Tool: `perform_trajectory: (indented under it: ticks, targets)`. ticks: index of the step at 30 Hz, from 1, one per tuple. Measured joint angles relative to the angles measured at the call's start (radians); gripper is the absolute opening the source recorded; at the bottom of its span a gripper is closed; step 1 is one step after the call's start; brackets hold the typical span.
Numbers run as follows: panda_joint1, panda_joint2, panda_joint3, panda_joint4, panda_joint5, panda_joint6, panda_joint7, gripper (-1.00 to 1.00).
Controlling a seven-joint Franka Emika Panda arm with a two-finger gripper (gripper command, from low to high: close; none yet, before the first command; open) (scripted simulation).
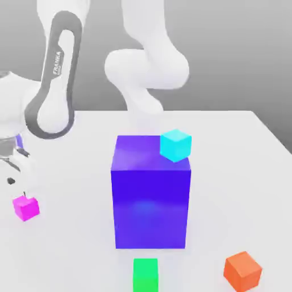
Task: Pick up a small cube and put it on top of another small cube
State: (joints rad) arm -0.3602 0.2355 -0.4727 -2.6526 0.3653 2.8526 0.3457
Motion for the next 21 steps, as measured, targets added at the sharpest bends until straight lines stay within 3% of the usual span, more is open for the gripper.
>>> perform_trajectory:
  ticks: [5,6,13,21]
  targets:
    - [-0.138,0.125,0.171,0.036,0.162,0.086,-0.124,0.00]
    - [-0.157,0.141,0.195,0.040,0.180,0.097,-0.138,-1.00]
    - [-0.158,0.140,0.195,0.040,0.177,0.096,-0.135,-1.00]
    - [0.000,-0.048,-0.020,-0.016,-0.086,-0.027,0.065,-1.00]
